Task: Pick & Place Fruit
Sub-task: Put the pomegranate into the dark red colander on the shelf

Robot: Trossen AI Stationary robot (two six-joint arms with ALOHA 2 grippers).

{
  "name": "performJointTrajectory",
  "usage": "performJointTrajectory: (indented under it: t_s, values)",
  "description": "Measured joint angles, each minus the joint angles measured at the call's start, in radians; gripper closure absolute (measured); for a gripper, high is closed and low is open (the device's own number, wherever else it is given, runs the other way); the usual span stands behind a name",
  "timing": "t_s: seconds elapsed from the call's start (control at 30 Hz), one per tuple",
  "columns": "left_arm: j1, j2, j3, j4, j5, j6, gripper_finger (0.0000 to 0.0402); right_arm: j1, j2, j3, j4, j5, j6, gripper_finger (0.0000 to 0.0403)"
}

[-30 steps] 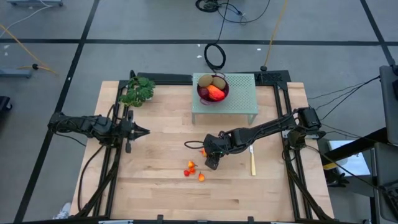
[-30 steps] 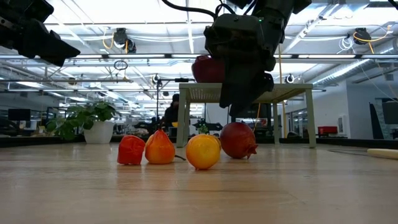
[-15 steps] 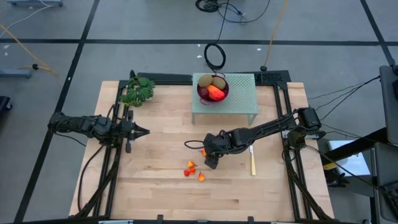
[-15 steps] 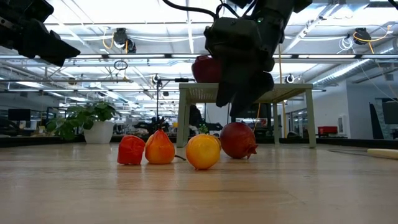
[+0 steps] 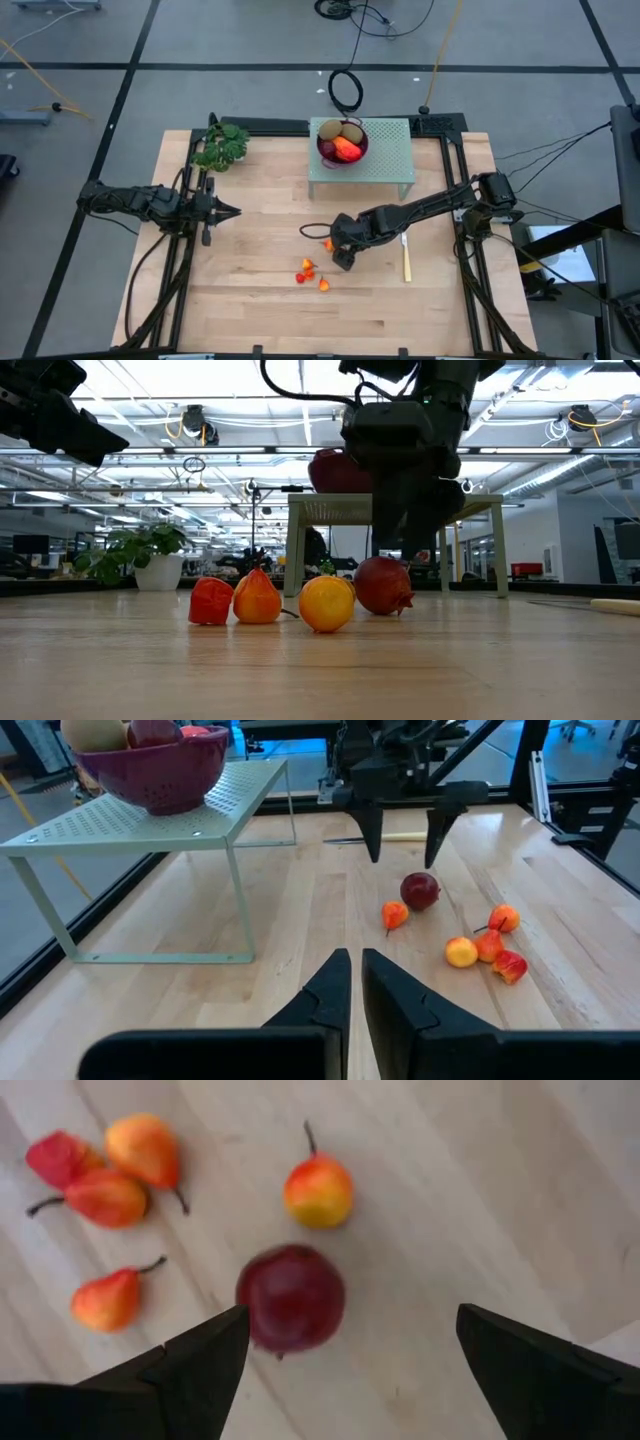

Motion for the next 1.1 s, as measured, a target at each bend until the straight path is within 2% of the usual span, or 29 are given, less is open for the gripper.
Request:
performJointTrajectory:
  t_s: [0.37, 0.57, 0.83, 0.97, 1.1]
  values:
    - [0.0, 0.0, 0.0, 0.0, 0.0, 0.003, 0.0369, 0.001, 0.0, 0.0, 0.078, -0.048, 0.039, 0.0056]
    - [0.0, 0.0, 0.0, 0.0, 0.0, 0.014, 0.0369, 0.008, 0.026, 0.0, 0.104, -0.033, 0.04, 0.0057]
    - [0.0, 0.0, 0.0, 0.021, -0.001, 0.042, 0.0369, 0.014, 0.047, -0.003, 0.082, 0.08, 0.039, 0.0058]
    - [0.0, 0.0, 0.0, 0.022, -0.001, 0.052, 0.0369, 0.014, 0.064, 0.001, 0.101, 0.078, 0.041, 0.0059]
    - [0.0, 0.0, 0.0, 0.022, -0.001, 0.053, 0.0369, 0.019, 0.088, -0.002, 0.096, 0.033, 0.04, 0.0056]
